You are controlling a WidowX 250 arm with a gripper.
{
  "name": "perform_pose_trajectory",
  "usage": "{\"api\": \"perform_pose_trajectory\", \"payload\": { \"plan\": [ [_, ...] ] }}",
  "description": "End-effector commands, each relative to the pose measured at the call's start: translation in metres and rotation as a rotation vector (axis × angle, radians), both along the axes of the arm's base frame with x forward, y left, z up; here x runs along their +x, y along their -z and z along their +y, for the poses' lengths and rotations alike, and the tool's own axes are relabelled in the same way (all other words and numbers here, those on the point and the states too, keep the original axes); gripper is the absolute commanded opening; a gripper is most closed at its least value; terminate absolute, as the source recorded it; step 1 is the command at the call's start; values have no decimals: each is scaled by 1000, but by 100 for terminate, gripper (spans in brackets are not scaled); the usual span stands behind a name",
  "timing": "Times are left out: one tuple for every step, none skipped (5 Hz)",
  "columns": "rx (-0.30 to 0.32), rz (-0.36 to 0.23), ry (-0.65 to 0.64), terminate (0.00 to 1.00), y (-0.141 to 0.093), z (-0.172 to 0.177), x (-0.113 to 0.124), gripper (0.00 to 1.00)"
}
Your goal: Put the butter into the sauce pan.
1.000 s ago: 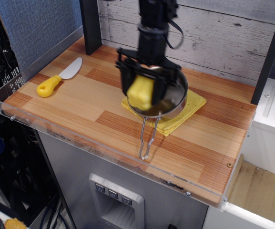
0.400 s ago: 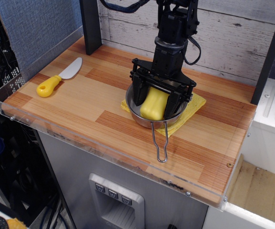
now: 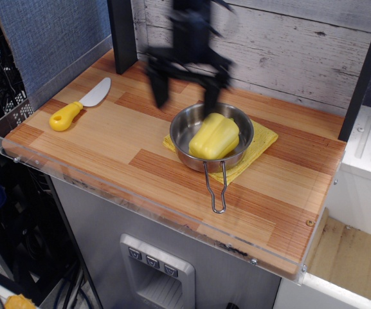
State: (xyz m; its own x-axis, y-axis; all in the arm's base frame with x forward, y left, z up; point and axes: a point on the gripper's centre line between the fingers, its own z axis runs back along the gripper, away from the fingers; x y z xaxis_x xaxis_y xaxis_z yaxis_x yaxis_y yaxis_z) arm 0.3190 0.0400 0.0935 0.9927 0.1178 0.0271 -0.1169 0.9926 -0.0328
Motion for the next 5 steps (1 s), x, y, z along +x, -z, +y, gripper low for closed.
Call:
{"api": "perform_pose_trajectory", "payload": {
  "plan": [
    [-22, -94, -151, 0, -45, 51, -17, 100],
    [0, -77, -118, 0, -43, 50, -12, 100],
    [66, -85, -50, 0, -46, 43, -5, 100],
    [92, -79, -4, 0, -47, 42, -1, 100],
    [146, -60, -1, 0, -48, 44, 1, 100]
  ]
}}
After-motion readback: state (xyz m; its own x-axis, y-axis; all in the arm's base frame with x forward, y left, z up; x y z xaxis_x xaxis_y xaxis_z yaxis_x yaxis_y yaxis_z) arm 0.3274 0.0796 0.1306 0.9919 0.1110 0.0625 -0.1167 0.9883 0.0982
